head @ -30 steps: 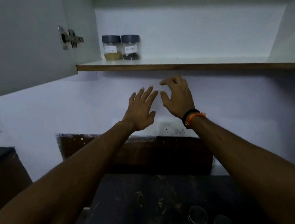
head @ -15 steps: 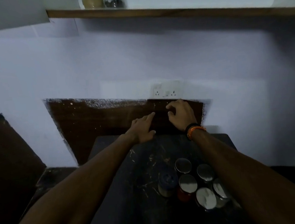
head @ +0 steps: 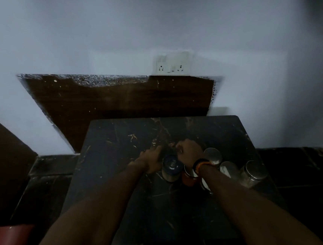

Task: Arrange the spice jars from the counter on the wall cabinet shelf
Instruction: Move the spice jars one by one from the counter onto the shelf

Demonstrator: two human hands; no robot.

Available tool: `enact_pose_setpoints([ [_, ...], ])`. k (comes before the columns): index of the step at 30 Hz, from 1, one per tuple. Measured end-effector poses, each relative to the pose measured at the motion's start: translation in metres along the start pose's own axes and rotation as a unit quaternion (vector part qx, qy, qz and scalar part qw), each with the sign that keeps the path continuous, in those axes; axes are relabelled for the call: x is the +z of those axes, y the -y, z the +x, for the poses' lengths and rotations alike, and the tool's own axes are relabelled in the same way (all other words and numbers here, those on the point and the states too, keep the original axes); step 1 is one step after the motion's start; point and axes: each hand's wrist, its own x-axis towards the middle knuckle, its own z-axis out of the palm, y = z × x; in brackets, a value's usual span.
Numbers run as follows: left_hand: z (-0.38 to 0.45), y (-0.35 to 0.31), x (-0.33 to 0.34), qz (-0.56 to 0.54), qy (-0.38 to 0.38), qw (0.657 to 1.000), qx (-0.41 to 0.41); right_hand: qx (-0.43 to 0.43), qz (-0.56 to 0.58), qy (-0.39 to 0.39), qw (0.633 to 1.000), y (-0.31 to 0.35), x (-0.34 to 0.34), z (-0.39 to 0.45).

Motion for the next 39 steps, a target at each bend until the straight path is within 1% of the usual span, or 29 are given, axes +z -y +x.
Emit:
enact_pose_setpoints([
  [2, -0.001, 0.005, 0.011, -0.004, 0.019, 1.000, -0.008, -0.009, -0.021, 0.008, 1.000, -0.005, 0.012, -0.004],
  [5, -0.001, 0.012, 0.019, -0.023, 0.034, 0.999, -0.018, 0.026, -0.015, 0.057, 0.998, -0.008, 0.030, -0.007],
  [7, -0.001, 0.014, 0.022, -0.024, 0.035, 0.999, -0.018, 0.038, -0.024, 0.053, 0.998, -0.006, 0.040, -0.007],
  [14, -0.002, 0.023, 0.030, -0.033, 0.025, 0.999, -0.013, 0.040, -0.127, 0.052, 0.990, 0.001, 0.067, -0.007],
  [17, -0.005, 0.027, 0.034, -0.053, 0.023, 0.998, -0.016, 0.053, -0.140, 0.053, 0.987, 0.006, 0.075, -0.006],
  [22, -0.007, 0.035, 0.039, -0.077, 0.020, 0.997, -0.025, 0.052, -0.154, 0.014, 0.987, 0.015, 0.080, -0.003],
  [24, -0.007, 0.039, 0.042, -0.125, 0.017, 0.991, -0.036, 0.052, -0.127, 0.012, 0.990, 0.017, 0.079, -0.002],
  [26, -0.008, 0.044, 0.046, -0.201, -0.008, 0.978, -0.057, 0.058, -0.080, 0.015, 0.995, 0.017, 0.077, 0.000],
  [28, -0.011, 0.050, 0.052, -0.287, -0.046, 0.952, -0.092, 0.060, -0.018, 0.026, 0.998, 0.017, 0.072, 0.002],
  [29, -0.013, 0.053, 0.054, -0.340, -0.064, 0.932, -0.110, 0.057, 0.026, 0.031, 0.998, 0.017, 0.069, 0.003],
  [32, -0.019, 0.059, 0.060, -0.497, -0.086, 0.851, -0.147, 0.030, 0.165, 0.039, 0.985, 0.015, 0.056, 0.001],
  [34, -0.023, 0.056, 0.061, -0.553, -0.092, 0.807, -0.185, 0.001, 0.228, 0.057, 0.972, 0.015, 0.047, -0.002],
  [36, -0.026, 0.053, 0.062, -0.604, -0.062, 0.764, -0.218, -0.023, 0.273, 0.081, 0.958, 0.016, 0.038, -0.003],
  [37, -0.027, 0.053, 0.063, -0.640, -0.033, 0.735, -0.221, -0.032, 0.292, 0.091, 0.951, 0.016, 0.034, -0.003],
  [39, -0.028, 0.051, 0.064, -0.721, 0.023, 0.664, -0.196, -0.045, 0.326, 0.105, 0.938, 0.016, 0.025, -0.004],
])
